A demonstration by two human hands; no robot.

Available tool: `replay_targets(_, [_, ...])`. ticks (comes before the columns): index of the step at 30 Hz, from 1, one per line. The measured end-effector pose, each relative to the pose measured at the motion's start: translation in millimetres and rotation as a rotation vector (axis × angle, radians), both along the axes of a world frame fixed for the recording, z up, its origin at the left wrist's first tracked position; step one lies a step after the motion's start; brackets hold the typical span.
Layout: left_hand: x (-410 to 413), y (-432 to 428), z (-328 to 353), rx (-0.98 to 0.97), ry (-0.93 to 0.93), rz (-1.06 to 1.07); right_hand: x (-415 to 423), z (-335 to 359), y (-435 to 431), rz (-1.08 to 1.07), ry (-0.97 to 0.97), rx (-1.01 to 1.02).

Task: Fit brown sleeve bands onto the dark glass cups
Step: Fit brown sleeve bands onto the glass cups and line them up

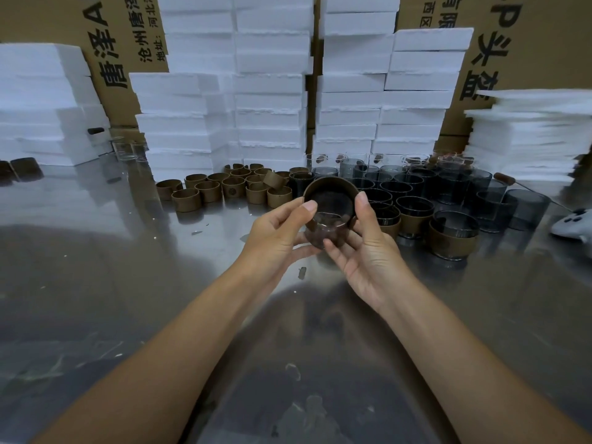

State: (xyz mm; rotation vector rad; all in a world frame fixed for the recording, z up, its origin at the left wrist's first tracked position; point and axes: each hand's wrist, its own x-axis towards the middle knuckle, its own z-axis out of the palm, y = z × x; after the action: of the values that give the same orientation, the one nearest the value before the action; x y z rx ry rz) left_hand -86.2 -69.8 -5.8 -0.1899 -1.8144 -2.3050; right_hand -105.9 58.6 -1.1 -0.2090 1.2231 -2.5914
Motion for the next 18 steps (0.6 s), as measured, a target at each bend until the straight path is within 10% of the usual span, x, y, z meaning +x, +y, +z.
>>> replay_targets(18, [-4.5, -12.5, -7.2, 0.073, -0.077, -0.171, 1.3, 1.5, 0.2, -0.083, -0.035, 0.195])
